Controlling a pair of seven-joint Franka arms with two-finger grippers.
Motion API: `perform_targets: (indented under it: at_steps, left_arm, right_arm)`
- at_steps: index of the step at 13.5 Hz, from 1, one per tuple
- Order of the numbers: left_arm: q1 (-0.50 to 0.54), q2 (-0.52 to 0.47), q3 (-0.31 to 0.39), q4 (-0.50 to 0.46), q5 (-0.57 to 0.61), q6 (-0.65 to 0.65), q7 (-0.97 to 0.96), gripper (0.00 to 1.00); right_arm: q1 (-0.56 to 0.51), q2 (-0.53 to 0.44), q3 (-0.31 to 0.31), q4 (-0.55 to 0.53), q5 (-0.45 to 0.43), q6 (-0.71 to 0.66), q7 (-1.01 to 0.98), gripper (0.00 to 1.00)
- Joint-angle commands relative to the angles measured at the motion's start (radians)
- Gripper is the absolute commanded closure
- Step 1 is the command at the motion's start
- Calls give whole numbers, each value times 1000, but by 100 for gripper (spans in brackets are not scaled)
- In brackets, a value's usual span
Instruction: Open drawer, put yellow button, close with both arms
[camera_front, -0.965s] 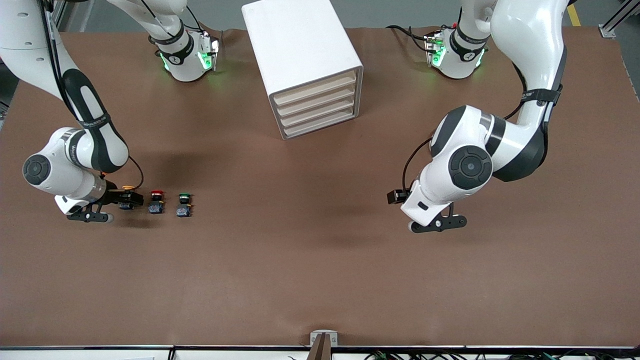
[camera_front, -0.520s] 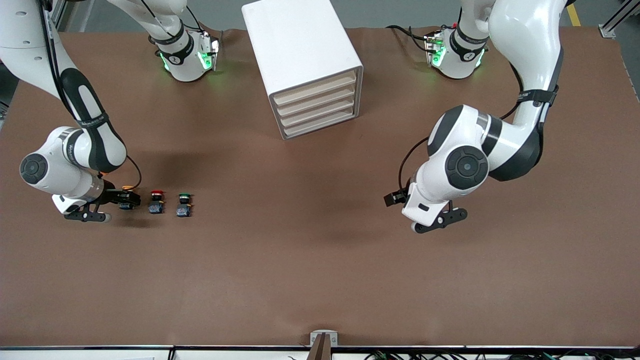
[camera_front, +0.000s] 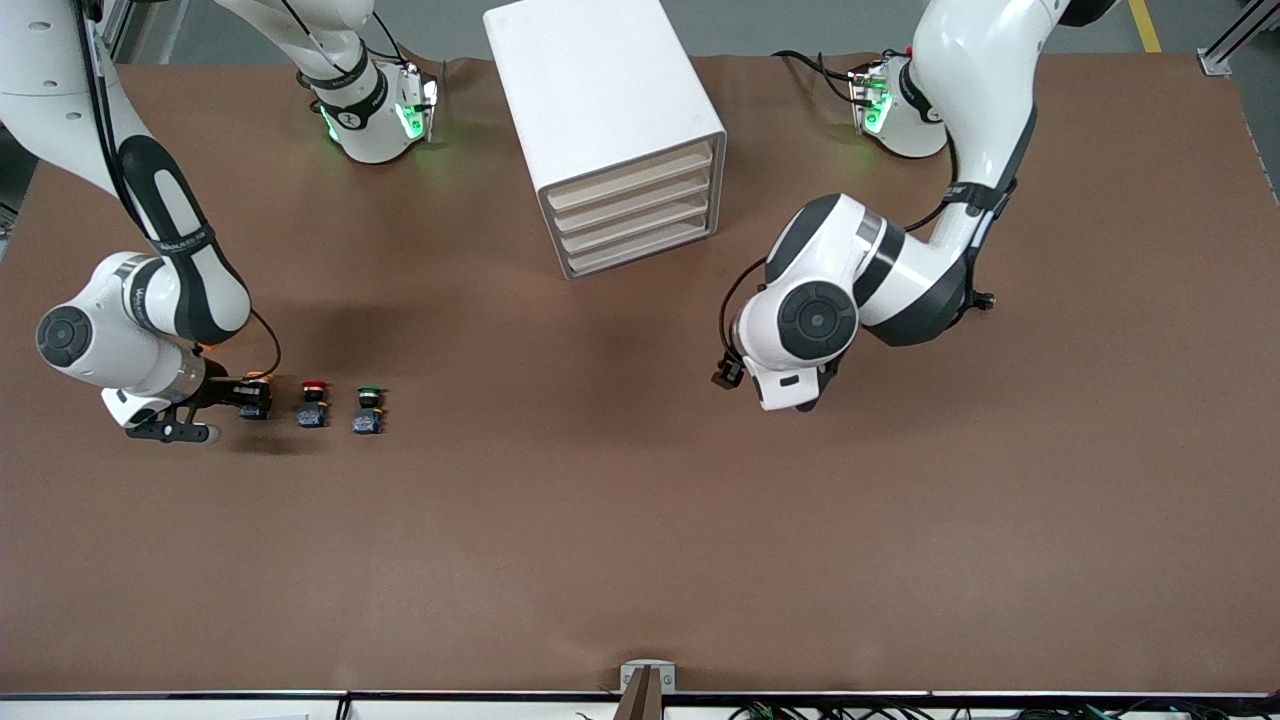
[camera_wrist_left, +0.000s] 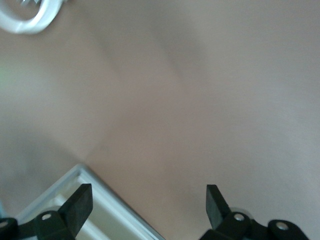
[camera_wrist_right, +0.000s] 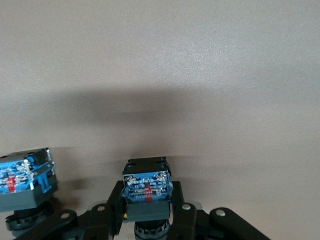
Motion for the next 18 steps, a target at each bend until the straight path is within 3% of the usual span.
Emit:
perform_targets:
  at_steps: [1,4,8,12,16,18]
  left_arm:
    - [38,16,3,11,-133,-136,-284,0]
    - [45,33,5,9,-267,-223,-305,0]
    - [32,73,3,9,-401,-267,-326,0]
    - [35,145,11,12,-600,-267,-430,0]
    - [11,177,11,15,-709,-267,-542,38]
    - [-8,182,11,15,-746,-268,-595,40]
  right_arm:
    - [-4,-42,8,39,20,-103,-15,100]
    - [33,-72,11,252,30,-468,90,100]
    - [168,-196,9,328,98,-682,378,100]
    - [382,-276,11,328,141,-719,820,100]
    - [568,-272,8,369,191,-684,1136,100]
    - [630,-269,8,374,190,-652,1241,100]
